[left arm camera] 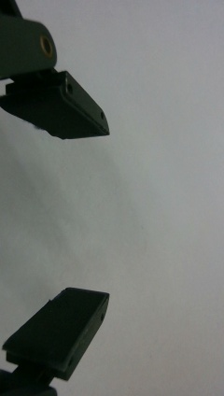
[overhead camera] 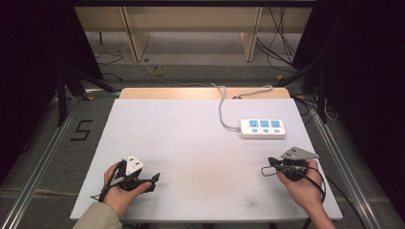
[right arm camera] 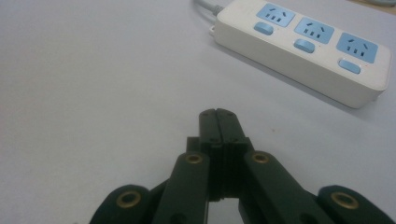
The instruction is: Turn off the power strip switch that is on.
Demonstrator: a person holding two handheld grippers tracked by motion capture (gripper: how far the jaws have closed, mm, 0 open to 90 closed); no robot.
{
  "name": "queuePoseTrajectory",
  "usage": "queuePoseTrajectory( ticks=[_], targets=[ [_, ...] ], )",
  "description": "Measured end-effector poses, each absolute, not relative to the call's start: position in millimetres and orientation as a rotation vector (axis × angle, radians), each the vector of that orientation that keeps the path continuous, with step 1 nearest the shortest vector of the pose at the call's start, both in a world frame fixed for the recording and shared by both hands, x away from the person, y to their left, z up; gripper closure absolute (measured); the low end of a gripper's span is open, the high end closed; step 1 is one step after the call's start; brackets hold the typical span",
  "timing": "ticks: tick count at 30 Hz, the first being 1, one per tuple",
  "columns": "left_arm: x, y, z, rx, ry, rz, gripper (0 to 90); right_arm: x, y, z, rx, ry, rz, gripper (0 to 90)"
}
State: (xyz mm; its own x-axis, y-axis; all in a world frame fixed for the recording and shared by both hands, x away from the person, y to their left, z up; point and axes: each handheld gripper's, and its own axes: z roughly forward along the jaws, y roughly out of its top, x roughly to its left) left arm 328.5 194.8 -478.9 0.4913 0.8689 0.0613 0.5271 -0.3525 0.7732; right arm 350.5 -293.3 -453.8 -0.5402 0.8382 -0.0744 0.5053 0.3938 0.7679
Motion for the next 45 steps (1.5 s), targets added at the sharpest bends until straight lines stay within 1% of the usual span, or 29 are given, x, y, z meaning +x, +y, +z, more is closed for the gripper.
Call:
queuePoseTrajectory(
  ticks=[45],
  targets=[
    [328, 194, -477, 2.032, 1.143, 0.644, 15.8, 379, -304, -448, 1.231, 2.145, 0.898, 90.0]
  ],
)
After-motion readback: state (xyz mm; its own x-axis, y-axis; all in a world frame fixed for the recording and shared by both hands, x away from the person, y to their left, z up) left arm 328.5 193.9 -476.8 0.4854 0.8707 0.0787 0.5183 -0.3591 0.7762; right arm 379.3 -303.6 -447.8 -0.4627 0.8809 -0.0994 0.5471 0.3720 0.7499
